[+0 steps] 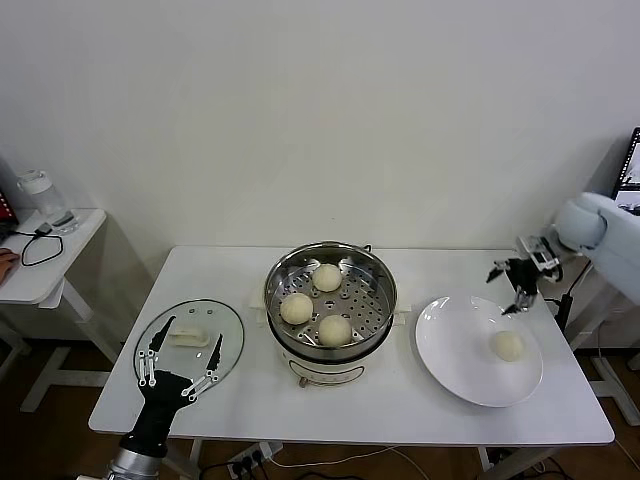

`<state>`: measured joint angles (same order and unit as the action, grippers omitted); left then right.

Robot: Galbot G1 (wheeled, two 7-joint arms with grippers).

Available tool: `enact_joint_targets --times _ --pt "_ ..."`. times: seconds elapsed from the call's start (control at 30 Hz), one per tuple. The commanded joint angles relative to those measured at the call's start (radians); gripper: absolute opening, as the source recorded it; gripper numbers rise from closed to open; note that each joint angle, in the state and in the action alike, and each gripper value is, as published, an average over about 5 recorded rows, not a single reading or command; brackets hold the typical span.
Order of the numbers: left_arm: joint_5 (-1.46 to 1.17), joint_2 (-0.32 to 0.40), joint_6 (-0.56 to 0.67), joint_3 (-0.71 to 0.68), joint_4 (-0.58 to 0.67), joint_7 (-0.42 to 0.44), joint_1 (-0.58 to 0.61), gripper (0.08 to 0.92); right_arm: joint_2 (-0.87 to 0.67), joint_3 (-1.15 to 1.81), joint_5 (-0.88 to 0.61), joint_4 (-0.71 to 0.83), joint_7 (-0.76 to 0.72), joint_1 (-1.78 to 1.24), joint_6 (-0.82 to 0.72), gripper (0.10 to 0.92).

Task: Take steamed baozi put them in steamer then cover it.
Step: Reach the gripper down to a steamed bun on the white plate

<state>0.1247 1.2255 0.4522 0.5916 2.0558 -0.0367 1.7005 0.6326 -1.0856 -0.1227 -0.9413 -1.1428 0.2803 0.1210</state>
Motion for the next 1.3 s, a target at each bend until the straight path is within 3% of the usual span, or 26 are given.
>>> enact_joint_targets --times 0.03,0.67,0.87,1.03,1.3 --pt "0.003 -0.002 0.001 0.004 -0.009 0.000 0.002 0.823 -0.035 0.051 0.029 0.050 0.001 -0.153 -0.025 0.823" --pt "0.003 0.004 0.003 0.013 -0.011 -0.003 0.008 0.823 0.034 0.099 0.104 0.111 0.036 -0.212 -0.007 0.821" --pt "0.003 0.003 0.002 0.018 -0.011 -0.004 0.007 0.823 0.042 0.109 0.105 0.116 0.040 -0.215 -0.007 0.756" --pt "0.003 0.004 -0.001 0.024 0.004 -0.008 0.010 0.823 0.027 0.077 0.090 0.070 0.021 -0.158 -0.018 0.688" --pt "0.003 -0.006 -0.005 0.027 0.021 -0.009 0.011 0.823 0.003 -0.094 -0.013 -0.056 -0.114 0.149 -0.077 0.679"
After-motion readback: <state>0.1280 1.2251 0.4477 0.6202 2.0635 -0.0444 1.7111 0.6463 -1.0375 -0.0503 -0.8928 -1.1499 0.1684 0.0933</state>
